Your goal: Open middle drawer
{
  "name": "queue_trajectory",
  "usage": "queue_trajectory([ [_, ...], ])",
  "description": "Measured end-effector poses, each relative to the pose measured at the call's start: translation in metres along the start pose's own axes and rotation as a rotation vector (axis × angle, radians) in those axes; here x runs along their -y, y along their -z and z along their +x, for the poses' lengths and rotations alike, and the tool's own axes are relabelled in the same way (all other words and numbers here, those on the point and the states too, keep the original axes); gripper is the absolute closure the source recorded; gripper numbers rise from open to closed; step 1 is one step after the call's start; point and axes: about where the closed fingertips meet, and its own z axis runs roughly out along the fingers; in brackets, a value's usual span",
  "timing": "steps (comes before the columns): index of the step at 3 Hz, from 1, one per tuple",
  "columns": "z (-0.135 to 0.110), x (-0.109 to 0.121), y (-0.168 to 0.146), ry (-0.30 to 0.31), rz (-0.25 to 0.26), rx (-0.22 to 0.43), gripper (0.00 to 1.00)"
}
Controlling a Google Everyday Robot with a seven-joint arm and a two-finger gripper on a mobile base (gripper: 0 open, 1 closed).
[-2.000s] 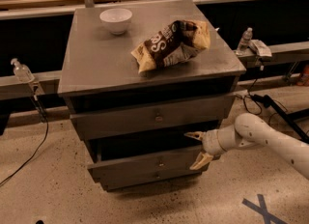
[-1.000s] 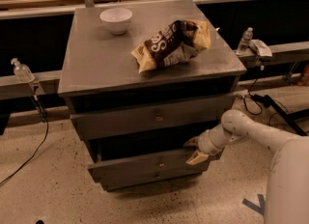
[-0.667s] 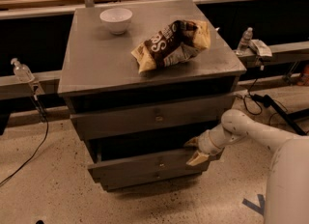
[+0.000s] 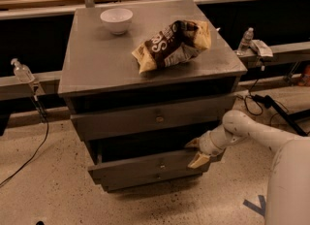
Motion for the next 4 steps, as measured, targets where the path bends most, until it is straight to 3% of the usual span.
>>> queue_trajectory([
  [1,-0.002,-0.027,0.004,-0.035,0.006,0.011,0.45],
  [3,-0.002,-0.027,0.004,-0.035,0.006,0.011,0.41],
  [4,-0.005,-0.041,0.007,-0.048,0.032,0.024,0.37],
])
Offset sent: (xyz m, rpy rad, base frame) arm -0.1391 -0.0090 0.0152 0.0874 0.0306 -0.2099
